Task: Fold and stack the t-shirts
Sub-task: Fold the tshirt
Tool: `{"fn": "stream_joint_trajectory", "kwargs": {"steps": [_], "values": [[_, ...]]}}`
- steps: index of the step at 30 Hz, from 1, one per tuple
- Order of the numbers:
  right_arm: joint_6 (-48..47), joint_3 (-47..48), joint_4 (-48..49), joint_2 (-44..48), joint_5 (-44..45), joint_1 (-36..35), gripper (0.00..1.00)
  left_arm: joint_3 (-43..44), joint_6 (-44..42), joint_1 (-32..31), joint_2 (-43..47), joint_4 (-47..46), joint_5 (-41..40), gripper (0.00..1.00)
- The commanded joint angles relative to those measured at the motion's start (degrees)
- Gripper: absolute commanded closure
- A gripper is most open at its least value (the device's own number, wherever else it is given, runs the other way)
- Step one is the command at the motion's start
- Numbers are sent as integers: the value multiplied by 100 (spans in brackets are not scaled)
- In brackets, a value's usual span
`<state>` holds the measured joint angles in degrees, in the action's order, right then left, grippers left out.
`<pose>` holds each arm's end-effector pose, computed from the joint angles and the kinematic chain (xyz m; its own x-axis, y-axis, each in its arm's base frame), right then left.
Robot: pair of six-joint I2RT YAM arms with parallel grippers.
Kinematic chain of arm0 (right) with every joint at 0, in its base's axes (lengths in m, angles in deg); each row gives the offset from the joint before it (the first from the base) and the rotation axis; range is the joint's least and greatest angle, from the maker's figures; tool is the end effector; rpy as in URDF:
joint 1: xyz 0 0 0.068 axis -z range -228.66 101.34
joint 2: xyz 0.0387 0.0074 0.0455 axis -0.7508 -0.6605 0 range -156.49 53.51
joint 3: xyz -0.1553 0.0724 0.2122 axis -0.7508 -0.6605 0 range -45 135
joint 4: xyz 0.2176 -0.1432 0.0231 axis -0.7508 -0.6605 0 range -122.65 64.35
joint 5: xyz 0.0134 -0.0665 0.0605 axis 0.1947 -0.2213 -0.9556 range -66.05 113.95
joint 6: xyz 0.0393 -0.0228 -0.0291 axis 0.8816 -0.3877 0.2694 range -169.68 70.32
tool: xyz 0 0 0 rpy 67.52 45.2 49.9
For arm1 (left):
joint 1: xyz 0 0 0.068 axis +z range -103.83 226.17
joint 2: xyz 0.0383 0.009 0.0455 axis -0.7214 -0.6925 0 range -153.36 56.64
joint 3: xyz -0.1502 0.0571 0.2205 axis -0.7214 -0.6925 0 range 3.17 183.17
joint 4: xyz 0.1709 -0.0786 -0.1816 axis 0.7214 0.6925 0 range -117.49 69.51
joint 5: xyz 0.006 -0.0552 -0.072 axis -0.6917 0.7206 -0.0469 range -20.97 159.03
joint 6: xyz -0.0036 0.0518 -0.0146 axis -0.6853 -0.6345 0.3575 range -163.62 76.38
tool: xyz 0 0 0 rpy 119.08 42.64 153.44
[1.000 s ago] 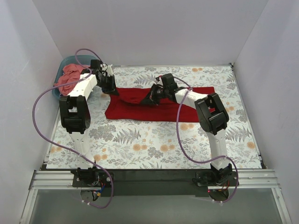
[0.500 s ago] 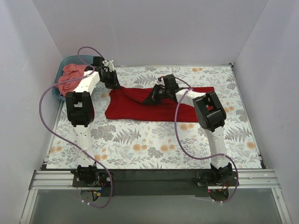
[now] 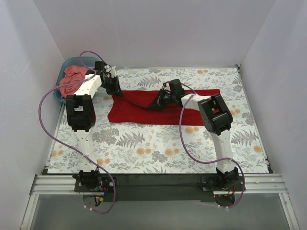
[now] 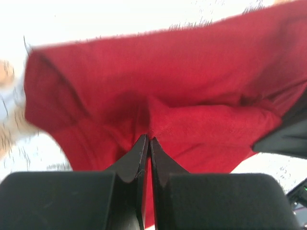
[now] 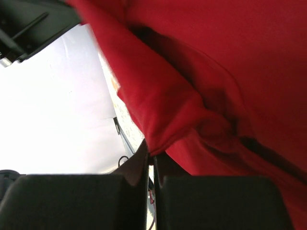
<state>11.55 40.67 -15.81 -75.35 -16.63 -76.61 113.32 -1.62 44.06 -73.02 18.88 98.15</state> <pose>0.4218 0.2501 0.1395 -0.9665 0.2409 -0.0887 0.0232 0.4262 0.9043 0.4815 -0.0351 0.1956 -0.8324 -0.5542 -0.0063 -0.4388 0.6658 -0.6034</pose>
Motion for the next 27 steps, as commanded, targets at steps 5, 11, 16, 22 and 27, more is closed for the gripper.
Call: {"fn": "stream_joint_trajectory", "kwargs": {"steps": [5,11,16,22,27], "values": [[143,-472,149,440,-249,-62,99,-616,-210,149,855,399,-109,100],[108,-569,149,318,-310,-106,99,-1100,-280,149,864,259,-223,100],[64,-595,140,396,-354,-132,77,-1066,-332,149,803,311,-241,95],[-399,-744,-35,870,-723,-132,54,-1092,-377,176,1233,171,40,76],[-1550,-412,-823,1161,-1189,-62,55,-1223,-368,141,1549,-13,497,75]]}}
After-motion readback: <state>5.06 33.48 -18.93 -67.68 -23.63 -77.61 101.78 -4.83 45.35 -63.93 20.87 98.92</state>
